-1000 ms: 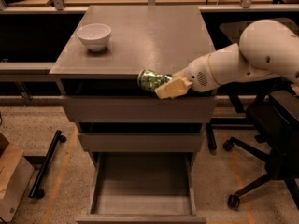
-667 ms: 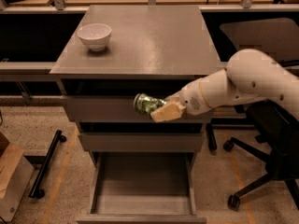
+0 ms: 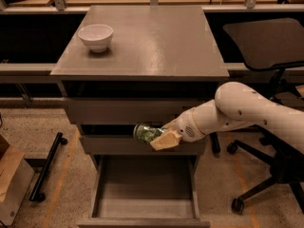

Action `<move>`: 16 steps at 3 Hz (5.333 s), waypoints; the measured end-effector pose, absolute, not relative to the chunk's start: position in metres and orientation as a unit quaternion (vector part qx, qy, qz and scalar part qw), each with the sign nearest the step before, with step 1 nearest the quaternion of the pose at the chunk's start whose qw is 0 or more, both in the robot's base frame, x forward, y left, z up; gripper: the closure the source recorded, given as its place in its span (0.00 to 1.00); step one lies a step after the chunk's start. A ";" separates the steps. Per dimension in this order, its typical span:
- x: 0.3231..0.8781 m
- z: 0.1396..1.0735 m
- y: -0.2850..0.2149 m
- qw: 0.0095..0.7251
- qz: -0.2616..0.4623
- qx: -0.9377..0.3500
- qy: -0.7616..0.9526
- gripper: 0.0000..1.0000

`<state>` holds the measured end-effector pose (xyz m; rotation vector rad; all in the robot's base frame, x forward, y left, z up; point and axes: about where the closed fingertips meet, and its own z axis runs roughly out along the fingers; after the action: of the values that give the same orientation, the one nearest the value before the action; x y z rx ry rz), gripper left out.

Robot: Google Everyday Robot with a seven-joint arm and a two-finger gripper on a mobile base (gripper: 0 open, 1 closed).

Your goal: Place green can into bottom drawer

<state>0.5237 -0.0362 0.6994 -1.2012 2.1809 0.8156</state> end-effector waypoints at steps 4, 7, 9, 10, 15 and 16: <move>0.508 0.514 0.009 0.198 0.420 -0.375 0.802 1.00; 0.517 0.371 0.049 0.184 0.460 -0.352 0.794 1.00; 0.510 0.347 0.053 0.168 0.466 -0.337 0.800 1.00; 0.506 0.296 0.058 0.152 0.484 -0.322 0.799 1.00; 0.510 0.150 0.055 0.137 0.512 -0.268 0.804 0.12; 0.514 0.161 0.057 0.155 0.511 -0.277 0.799 0.00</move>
Offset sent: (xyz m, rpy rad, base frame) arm -0.0014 0.0394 -0.1762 0.2026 0.2043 -0.0270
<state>0.5143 0.0571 0.1610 -0.7922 2.2892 1.4635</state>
